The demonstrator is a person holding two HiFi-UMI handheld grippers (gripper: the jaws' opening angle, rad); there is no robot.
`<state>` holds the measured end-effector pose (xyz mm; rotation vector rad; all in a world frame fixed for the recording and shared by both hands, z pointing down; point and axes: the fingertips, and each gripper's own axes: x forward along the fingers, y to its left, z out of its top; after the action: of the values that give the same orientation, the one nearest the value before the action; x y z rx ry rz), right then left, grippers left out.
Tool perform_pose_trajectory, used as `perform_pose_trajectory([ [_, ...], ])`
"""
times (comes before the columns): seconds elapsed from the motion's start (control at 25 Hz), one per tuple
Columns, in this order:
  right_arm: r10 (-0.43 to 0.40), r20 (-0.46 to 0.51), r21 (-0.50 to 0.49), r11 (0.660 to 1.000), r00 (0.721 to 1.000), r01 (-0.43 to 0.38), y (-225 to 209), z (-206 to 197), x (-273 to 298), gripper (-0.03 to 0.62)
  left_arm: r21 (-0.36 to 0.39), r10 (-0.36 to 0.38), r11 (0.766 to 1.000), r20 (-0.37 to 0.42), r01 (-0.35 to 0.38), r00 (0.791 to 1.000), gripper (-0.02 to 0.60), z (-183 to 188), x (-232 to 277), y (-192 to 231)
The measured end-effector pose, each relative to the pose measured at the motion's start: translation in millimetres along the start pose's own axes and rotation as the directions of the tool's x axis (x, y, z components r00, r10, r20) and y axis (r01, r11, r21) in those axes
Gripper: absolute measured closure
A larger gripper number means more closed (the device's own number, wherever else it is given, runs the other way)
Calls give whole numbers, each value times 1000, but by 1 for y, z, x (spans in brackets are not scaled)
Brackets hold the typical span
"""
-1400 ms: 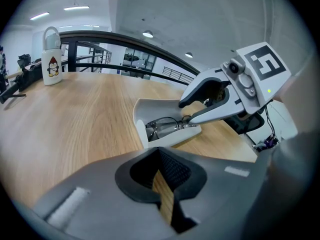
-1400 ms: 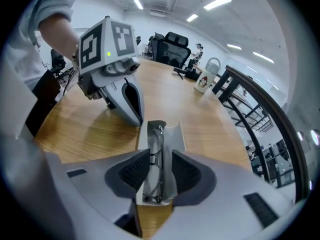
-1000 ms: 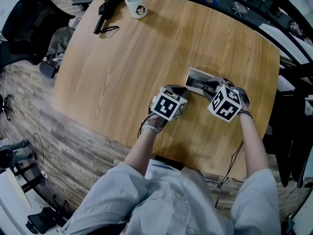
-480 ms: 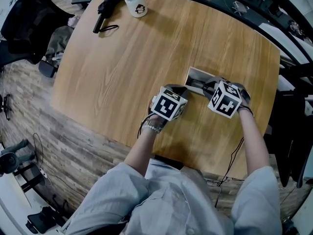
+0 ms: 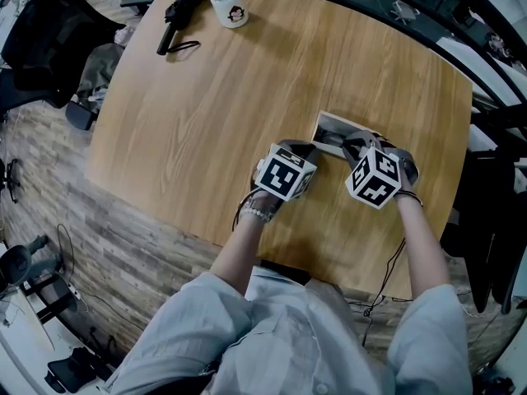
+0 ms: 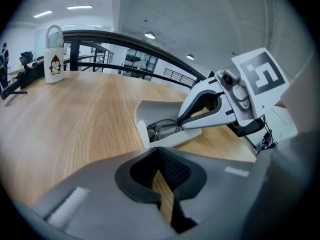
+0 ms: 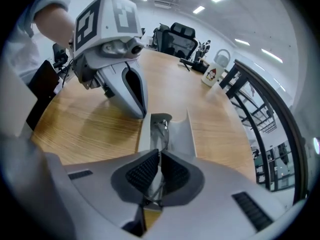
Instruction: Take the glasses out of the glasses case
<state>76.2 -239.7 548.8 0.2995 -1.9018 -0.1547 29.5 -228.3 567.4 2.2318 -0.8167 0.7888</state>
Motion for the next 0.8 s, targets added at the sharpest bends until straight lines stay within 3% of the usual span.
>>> perform_pose_trajectory([
  [0.24, -106, 1, -45, 993, 994, 106, -8, 2, -6, 580, -1, 0, 1000, -2, 0, 1000, 577, 1, 0, 0],
  [0.8, -144, 21, -59, 988, 989, 145, -13, 8, -30, 580, -2, 0, 1000, -3, 0, 1000, 577, 1, 0, 1],
])
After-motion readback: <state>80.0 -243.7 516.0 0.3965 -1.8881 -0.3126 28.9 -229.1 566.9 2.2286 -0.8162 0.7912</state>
